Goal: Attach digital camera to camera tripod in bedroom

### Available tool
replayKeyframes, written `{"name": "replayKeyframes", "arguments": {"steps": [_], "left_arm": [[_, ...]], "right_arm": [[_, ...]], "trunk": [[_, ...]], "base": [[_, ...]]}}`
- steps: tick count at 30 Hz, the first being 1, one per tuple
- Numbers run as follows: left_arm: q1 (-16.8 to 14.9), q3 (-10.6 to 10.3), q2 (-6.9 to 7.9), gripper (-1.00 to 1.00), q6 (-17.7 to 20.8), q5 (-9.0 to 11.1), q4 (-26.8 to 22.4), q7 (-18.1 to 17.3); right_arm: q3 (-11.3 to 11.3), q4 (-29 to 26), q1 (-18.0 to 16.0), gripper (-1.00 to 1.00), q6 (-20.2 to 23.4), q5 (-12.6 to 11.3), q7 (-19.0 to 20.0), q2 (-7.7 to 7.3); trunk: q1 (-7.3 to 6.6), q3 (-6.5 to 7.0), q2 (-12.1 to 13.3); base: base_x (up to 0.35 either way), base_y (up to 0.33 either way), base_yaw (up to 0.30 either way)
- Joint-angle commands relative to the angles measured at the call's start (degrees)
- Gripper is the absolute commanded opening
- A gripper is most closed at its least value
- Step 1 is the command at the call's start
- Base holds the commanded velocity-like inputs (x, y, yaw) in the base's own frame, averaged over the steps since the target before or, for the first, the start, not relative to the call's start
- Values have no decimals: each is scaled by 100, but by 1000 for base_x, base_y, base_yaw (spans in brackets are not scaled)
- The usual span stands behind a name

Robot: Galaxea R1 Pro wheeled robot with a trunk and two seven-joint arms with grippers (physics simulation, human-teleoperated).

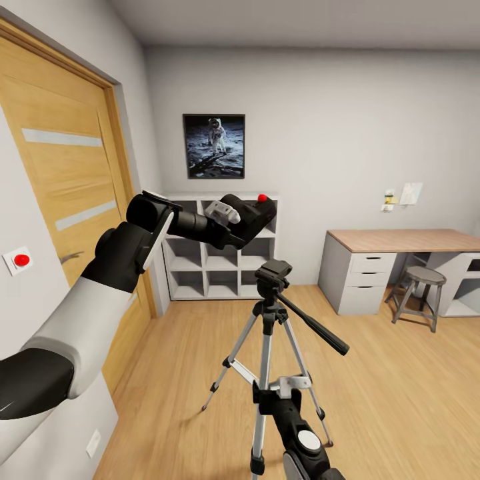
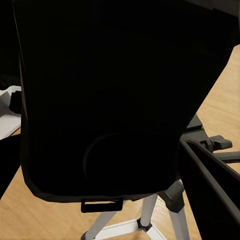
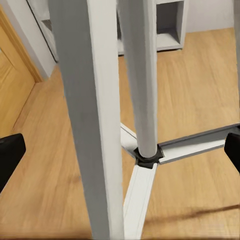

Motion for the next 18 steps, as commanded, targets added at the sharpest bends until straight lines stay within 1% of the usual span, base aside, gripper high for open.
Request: {"name": "replayKeyframes", "arguments": {"steps": [1, 3, 4, 9, 11, 18], "left_arm": [[-3, -3, 1, -100, 16, -53, -5, -57], [-3, -3, 0, -100, 16, -53, -5, -57], [-3, -2, -1, -100, 16, -53, -5, -57], [-3, -2, -2, -100, 16, -53, -5, -57], [-3, -4, -2, -100, 16, -53, -5, -57], [-3, -8, -2, -100, 16, -53, -5, -57]], "right_arm": [[17, 104, -42, 100, 20, -37, -43, 20], [19, 278, -98, 100, 17, -37, -44, 42], [39, 461, -158, 100, 2, -37, -44, 59], [174, 679, -214, 100, -19, -37, -44, 90], [190, 780, -234, 100, -23, -37, -44, 97], [204, 1237, -455, 100, -38, -36, -44, 113]], "trunk": [[2, -3, -5], [2, -3, -5], [2, -3, -5], [2, -3, -5], [2, -3, -5], [2, -3, -5]], "base": [[0, 0, 0], [0, 0, 0], [0, 0, 0], [0, 0, 0], [0, 0, 0], [0, 0, 0]]}}
